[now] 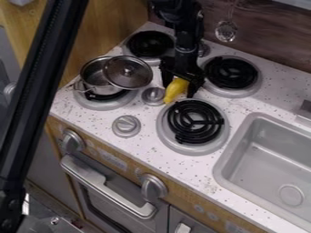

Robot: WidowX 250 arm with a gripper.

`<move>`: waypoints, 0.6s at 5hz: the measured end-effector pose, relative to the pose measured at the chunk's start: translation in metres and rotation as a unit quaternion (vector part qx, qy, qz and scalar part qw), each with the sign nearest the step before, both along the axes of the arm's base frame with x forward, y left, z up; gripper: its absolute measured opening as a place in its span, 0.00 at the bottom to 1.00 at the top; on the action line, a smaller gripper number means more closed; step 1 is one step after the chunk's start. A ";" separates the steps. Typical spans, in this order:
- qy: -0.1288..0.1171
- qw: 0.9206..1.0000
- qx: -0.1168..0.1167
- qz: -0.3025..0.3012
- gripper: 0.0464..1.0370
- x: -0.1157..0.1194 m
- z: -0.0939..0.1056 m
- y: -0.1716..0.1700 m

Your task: Put the banana to the top of the bottom right burner

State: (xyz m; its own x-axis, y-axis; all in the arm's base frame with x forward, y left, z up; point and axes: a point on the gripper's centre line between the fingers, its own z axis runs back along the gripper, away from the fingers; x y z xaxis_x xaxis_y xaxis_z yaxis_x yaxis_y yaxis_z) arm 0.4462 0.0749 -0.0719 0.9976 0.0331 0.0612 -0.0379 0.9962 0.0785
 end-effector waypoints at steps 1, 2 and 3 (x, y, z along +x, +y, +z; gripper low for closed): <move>-0.007 1.000 -0.003 0.000 0.69 -0.004 -0.004 -0.002; -0.007 1.000 -0.013 -0.009 0.52 -0.014 0.004 -0.012; -0.028 0.999 -0.035 -0.011 0.51 -0.024 0.037 -0.030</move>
State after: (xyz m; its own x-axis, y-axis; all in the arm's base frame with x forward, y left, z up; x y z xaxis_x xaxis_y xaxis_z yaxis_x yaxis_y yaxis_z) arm 0.4226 0.0450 -0.0349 0.9931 0.0177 0.1162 -0.0186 0.9998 0.0069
